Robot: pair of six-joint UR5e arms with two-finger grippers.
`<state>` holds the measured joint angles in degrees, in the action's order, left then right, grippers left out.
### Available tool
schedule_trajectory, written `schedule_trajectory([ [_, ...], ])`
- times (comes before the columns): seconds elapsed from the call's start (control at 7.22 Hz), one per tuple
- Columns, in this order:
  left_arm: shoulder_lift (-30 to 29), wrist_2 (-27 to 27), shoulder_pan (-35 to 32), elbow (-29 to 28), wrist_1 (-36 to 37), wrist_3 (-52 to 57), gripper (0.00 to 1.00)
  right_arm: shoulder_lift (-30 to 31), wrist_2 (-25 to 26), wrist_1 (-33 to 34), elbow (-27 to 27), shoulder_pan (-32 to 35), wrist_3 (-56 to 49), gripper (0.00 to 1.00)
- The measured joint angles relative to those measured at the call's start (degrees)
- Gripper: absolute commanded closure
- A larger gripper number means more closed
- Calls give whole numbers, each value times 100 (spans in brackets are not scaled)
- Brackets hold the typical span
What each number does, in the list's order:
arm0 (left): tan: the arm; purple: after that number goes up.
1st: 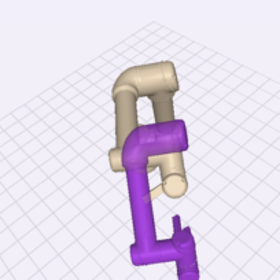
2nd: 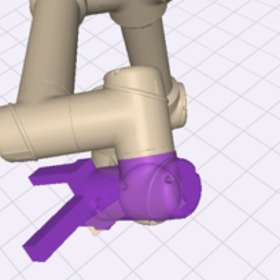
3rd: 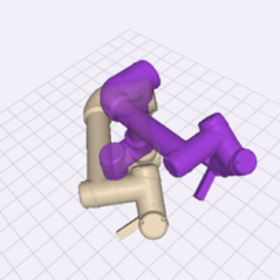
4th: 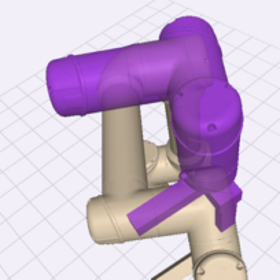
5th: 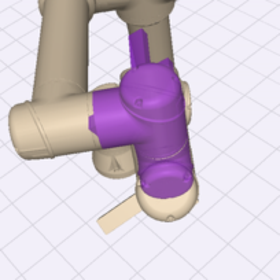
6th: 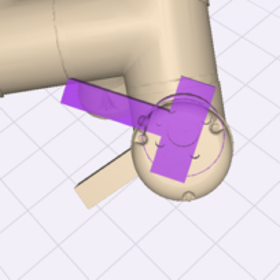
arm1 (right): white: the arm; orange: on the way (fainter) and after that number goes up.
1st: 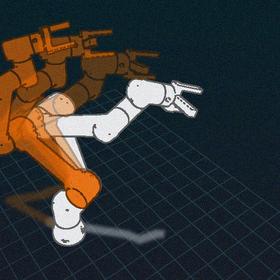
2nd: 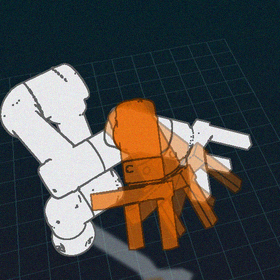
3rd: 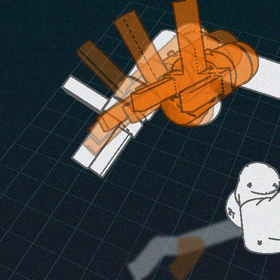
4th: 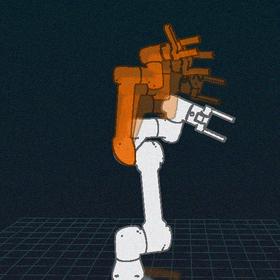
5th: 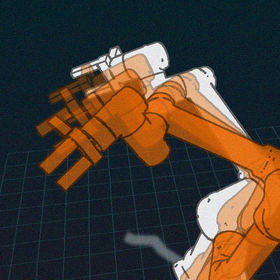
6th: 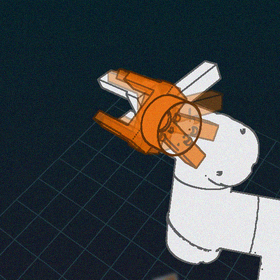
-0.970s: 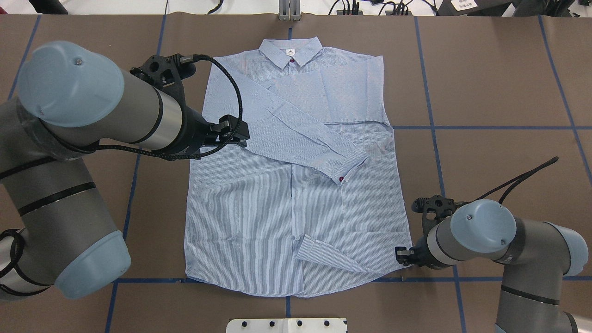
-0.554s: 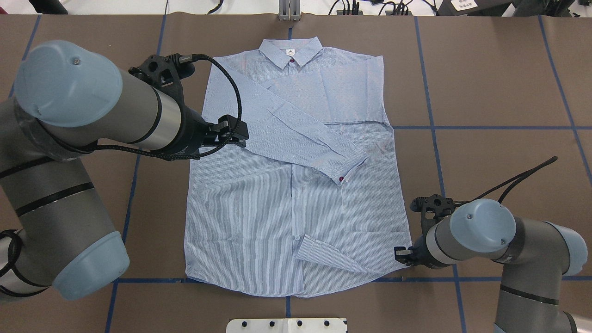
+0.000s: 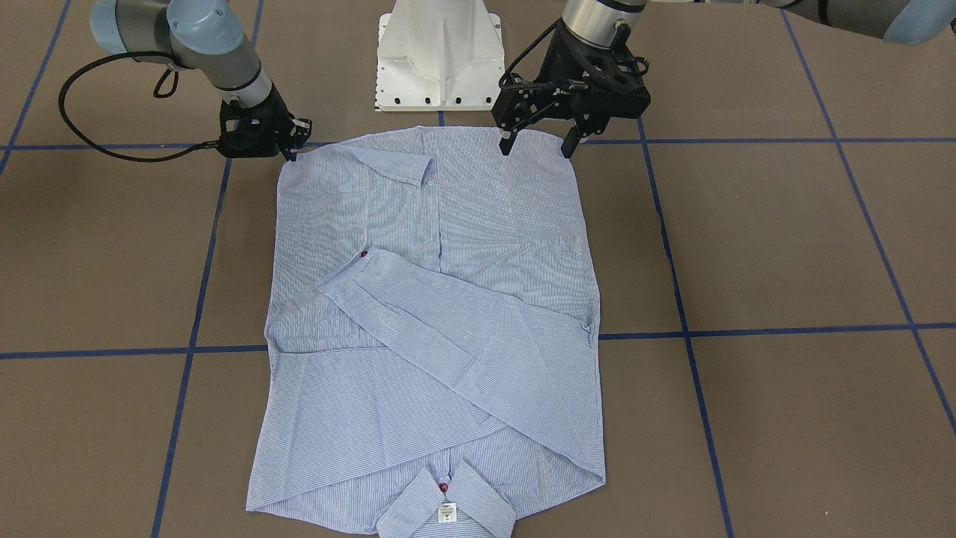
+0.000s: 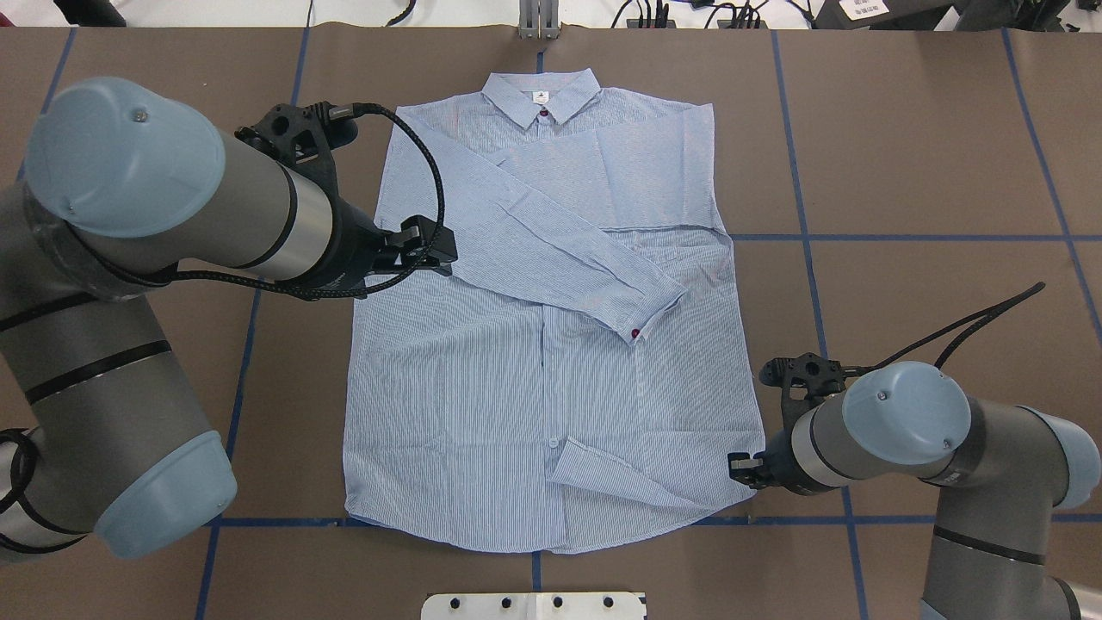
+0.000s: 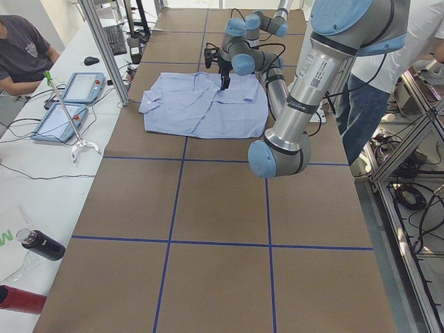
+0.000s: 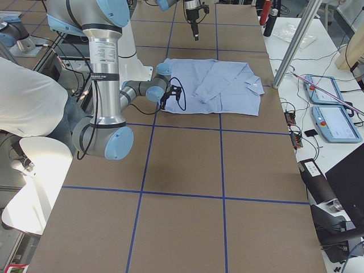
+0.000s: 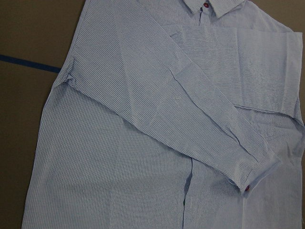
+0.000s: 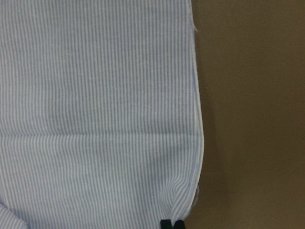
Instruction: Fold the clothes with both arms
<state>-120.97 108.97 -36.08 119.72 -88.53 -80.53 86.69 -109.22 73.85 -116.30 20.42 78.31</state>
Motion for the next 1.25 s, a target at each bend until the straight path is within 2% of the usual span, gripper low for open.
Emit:
schedule_trajectory([
  [0.42, 572, -13, 148, 38, -18, -64, 1, -66, -4, -3, -67, 147, 0, 100],
  [0.83, 1135, -116, 985, 13, -108, -751, 1, -118, -9, -1, -306, 380, 6, 100],
  [1.11, 1553, -375, 1502, -56, -621, -1504, 3, -169, 2, 12, -359, 398, 9, 100],
  [1.25, 1786, -434, 1662, -126, -1021, -1822, 7, -188, 5, 14, -359, 400, 9, 100],
])
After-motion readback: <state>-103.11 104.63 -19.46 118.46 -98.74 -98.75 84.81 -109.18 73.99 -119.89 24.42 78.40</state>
